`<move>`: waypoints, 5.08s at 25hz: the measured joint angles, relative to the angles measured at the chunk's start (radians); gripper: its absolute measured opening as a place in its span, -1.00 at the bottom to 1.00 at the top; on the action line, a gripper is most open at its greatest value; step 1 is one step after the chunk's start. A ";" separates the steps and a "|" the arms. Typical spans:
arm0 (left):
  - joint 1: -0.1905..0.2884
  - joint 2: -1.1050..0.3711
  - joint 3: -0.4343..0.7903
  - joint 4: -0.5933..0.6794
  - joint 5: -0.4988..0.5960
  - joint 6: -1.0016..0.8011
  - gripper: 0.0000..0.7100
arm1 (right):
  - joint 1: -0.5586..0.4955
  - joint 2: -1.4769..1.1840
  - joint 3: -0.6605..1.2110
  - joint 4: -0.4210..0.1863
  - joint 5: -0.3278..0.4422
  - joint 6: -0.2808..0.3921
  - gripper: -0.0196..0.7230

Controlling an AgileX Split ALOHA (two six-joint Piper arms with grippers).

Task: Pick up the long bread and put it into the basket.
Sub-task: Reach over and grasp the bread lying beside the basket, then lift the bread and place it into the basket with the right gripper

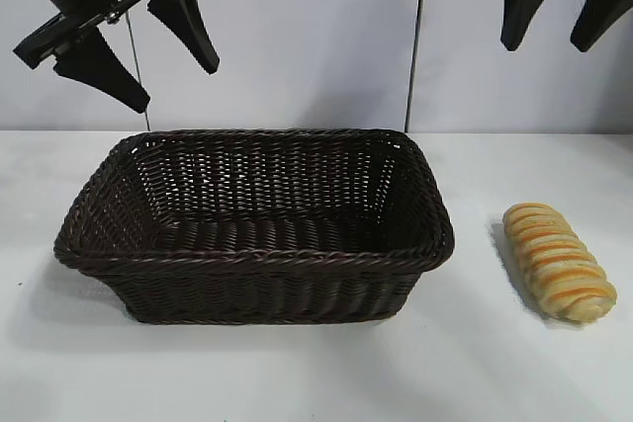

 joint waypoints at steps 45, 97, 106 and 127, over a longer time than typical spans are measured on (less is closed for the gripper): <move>0.000 0.000 0.000 0.000 -0.005 0.000 0.50 | 0.000 0.136 0.549 0.011 -0.386 0.052 -0.33; 0.000 0.000 0.000 0.001 0.004 0.000 0.50 | 0.435 0.081 0.103 0.099 -0.149 -0.062 -0.38; 0.000 0.000 0.000 0.001 0.007 0.000 0.50 | 0.446 0.217 0.103 0.105 -0.215 -0.080 -0.38; 0.000 0.000 0.000 0.002 0.007 0.000 0.50 | 0.446 0.229 -0.026 0.108 -0.121 -0.053 0.27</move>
